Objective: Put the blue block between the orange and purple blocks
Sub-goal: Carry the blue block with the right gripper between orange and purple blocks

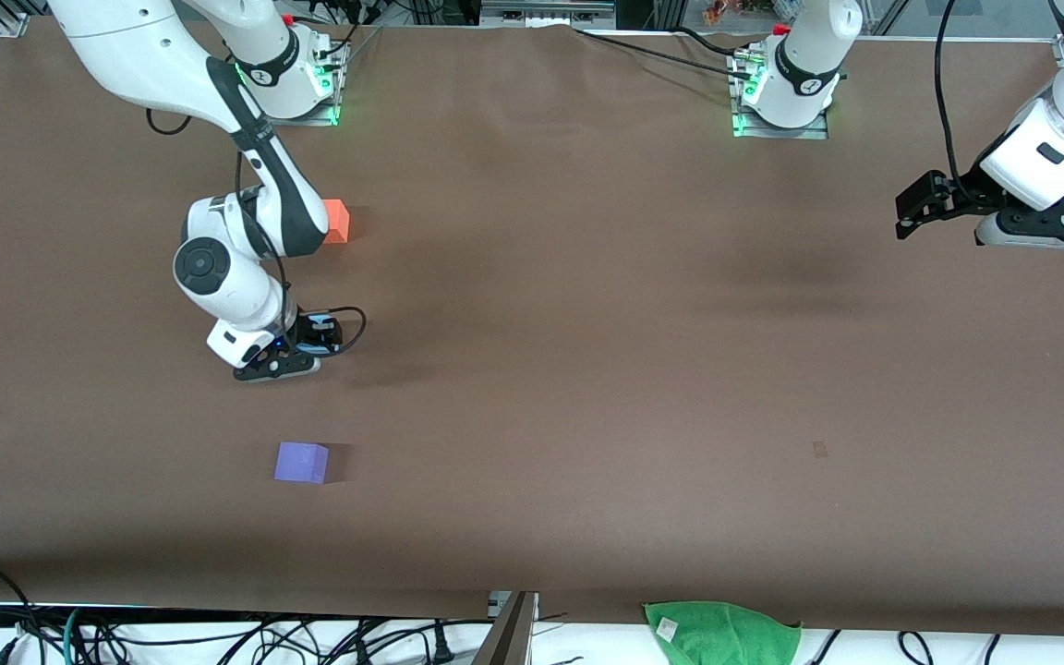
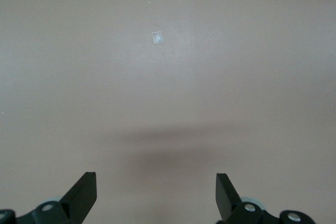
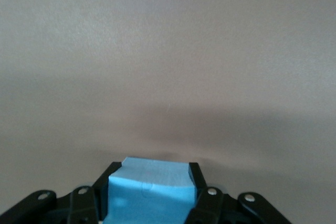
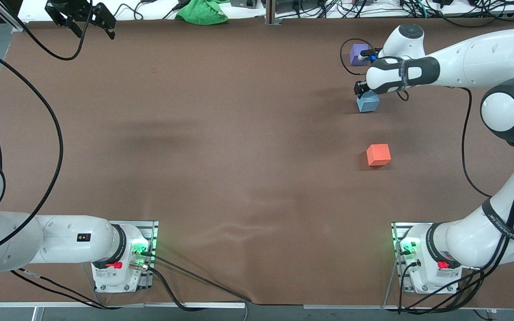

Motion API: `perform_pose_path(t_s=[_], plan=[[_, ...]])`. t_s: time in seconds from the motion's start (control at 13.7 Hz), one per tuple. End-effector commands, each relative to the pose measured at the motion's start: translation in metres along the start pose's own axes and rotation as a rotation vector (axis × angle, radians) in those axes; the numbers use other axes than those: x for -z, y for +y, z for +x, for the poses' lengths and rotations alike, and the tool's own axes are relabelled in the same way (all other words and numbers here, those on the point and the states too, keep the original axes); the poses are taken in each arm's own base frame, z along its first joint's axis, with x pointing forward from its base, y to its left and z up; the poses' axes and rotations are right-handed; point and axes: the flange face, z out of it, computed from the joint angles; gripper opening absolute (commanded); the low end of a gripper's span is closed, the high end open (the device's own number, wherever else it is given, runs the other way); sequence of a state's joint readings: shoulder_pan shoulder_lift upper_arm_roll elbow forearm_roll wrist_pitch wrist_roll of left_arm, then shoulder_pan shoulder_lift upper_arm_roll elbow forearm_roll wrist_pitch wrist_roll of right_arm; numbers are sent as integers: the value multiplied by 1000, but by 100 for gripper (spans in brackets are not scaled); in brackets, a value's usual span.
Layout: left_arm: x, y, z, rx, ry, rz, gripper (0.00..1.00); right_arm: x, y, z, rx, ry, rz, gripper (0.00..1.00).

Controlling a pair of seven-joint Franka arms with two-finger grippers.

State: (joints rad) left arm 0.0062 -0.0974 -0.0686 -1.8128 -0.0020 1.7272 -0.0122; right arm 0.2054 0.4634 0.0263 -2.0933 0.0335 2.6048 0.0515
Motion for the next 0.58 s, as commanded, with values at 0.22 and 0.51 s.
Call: perform_pose_path(t_s=[0.22, 0.51], plan=[[5, 1, 3, -16, -7, 11, 100, 2, 4, -6, -59, 7, 40, 8], [9, 1, 3, -16, -9, 12, 100, 12, 7, 0, -59, 26, 39, 100]])
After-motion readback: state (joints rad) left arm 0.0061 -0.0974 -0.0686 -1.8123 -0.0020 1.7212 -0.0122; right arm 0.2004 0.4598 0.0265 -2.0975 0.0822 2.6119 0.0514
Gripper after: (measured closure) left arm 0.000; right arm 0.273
